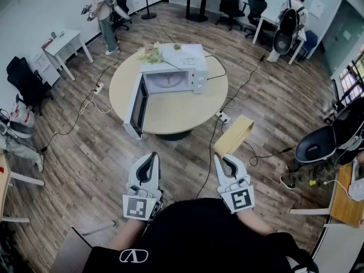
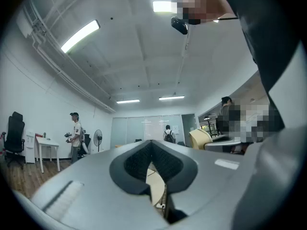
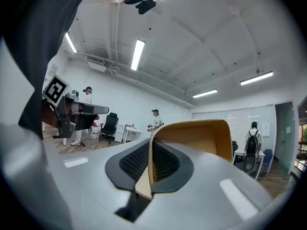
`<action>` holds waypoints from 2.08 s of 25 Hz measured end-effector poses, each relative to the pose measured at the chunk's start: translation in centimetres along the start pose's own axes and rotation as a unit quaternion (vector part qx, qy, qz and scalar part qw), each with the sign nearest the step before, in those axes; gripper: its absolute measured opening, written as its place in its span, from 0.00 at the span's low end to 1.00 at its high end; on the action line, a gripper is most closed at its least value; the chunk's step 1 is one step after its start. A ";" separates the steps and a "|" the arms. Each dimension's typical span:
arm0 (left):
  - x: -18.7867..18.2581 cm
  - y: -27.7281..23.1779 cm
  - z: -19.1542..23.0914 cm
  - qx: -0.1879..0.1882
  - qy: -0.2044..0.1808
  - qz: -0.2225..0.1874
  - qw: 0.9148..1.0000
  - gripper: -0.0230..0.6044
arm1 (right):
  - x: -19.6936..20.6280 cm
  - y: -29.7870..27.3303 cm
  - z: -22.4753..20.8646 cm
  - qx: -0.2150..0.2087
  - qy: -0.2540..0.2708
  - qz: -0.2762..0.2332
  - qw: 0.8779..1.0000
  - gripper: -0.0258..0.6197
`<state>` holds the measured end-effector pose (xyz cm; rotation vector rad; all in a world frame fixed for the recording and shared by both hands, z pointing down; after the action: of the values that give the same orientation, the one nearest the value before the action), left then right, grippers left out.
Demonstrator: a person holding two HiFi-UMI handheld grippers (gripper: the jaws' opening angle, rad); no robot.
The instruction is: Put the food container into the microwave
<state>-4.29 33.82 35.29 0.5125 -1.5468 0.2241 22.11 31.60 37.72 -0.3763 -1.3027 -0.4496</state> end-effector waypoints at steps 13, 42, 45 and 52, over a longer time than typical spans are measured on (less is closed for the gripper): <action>0.2 -0.1 -0.6 -0.004 0.005 0.012 1.000 0.04 | 0.5 -0.2 -0.1 -0.027 -0.026 -0.007 0.999 0.07; 4.4 -9.5 -3.8 -0.052 -0.021 0.084 0.995 0.04 | 6.9 -6.4 -9.0 -0.107 -0.069 -0.025 0.992 0.07; 5.2 -11.5 -0.5 -0.047 -0.014 0.071 0.996 0.04 | 6.4 -9.2 -9.0 -0.098 -0.056 -0.024 0.993 0.07; 5.9 -16.9 9.0 -0.021 0.003 0.042 0.999 0.04 | 4.4 -18.1 -8.3 -0.071 -0.028 -0.006 0.997 0.07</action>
<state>-4.47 13.92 37.68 0.4139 -1.5660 0.2567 20.51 11.45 40.38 -0.5022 -1.3328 -0.5471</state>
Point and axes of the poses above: the fingertips, and each gripper's own axes: y backward along the fingers, z to its left, x out of its underside, the point moved 8 cm from there along y, backward along the fingers, and after that the axes turned 5 degrees about x, right-handed, at the moved point
